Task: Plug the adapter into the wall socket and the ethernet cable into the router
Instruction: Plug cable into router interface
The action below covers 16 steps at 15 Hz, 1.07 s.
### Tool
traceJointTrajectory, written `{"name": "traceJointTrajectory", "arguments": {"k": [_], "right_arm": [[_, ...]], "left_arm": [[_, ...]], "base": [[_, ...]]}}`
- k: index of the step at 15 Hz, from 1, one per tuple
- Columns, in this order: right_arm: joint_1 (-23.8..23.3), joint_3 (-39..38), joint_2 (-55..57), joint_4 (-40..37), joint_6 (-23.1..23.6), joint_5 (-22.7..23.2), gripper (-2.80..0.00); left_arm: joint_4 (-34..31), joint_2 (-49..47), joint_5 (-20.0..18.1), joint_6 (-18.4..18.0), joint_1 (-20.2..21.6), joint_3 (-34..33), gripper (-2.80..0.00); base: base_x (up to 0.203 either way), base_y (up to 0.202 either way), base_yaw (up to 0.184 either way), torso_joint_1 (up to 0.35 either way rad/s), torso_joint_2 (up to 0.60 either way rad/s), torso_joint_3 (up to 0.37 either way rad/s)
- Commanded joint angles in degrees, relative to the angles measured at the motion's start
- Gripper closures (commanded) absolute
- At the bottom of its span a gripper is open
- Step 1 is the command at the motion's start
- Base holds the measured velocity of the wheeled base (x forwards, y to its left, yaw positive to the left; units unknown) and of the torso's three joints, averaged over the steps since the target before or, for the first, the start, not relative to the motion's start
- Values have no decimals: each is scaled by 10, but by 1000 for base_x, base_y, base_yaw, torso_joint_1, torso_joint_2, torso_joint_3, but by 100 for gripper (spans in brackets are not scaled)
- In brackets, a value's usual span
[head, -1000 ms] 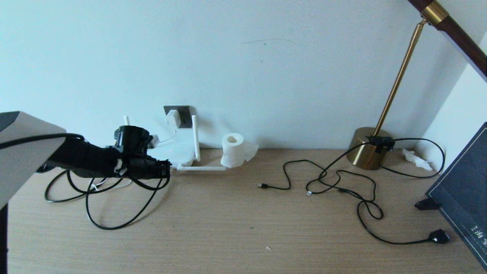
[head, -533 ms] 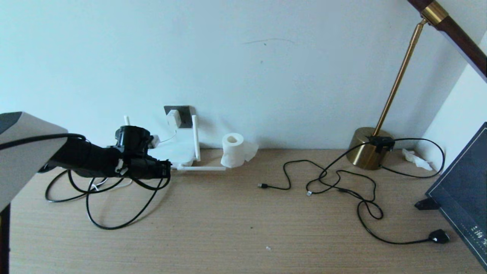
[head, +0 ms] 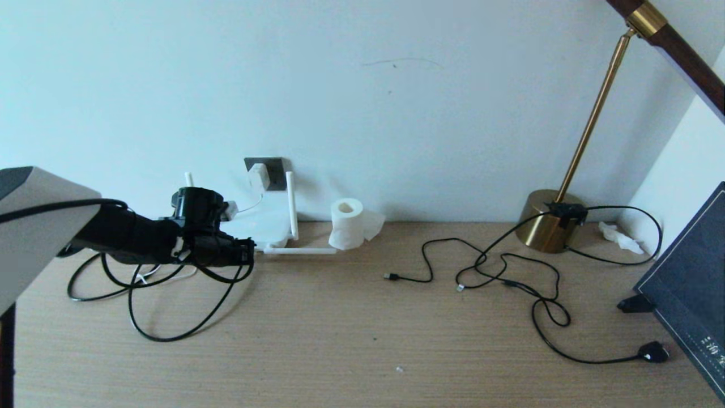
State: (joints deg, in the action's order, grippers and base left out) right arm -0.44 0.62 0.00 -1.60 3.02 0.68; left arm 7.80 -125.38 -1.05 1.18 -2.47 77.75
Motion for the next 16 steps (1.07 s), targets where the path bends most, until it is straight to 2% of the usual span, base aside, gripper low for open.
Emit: {"name": "traceJointTrajectory", "arguments": {"k": [1, 16], "right_arm": [[0, 0, 1, 0, 1, 0, -280], [0, 0, 1, 0, 1, 0, -280]], "left_arm": [[1, 4, 0, 0, 0, -3, 0], [2, 15, 0, 1, 0, -20, 0]], "base": [[0, 0, 0, 0, 0, 0], [0, 0, 0, 0, 0, 0]]}}
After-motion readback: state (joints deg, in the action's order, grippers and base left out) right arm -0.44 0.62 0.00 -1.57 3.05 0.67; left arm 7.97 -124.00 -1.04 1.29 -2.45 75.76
